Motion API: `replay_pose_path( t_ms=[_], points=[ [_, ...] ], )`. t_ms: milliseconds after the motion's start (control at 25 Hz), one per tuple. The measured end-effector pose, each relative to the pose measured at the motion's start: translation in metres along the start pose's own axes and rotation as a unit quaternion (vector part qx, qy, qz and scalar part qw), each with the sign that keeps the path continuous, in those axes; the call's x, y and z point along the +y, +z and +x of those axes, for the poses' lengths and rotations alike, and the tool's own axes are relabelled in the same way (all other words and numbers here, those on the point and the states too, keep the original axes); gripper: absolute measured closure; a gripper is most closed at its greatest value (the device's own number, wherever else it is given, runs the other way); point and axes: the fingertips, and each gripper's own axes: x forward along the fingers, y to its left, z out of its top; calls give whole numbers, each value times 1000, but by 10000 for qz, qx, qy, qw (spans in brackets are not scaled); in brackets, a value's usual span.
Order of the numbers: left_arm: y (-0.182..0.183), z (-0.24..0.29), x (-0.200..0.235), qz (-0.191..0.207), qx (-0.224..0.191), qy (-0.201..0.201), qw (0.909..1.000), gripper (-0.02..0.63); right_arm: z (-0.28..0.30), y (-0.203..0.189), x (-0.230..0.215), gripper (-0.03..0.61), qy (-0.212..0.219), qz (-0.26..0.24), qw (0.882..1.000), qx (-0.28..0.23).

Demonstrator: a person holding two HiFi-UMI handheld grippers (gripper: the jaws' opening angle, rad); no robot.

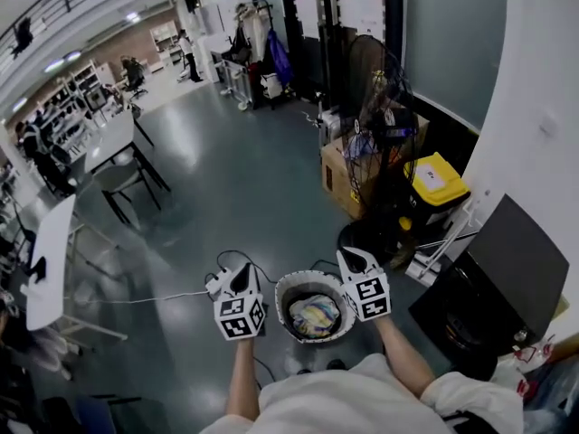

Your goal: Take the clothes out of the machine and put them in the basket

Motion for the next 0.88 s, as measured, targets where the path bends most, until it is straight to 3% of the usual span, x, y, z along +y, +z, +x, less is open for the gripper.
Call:
replay_pose_path(
  t_ms=[880],
  points=[
    [-8, 4, -1, -27, 101, -143, 9998, 597, 5, -6, 11, 557, 1, -72, 9998, 175]
  ],
)
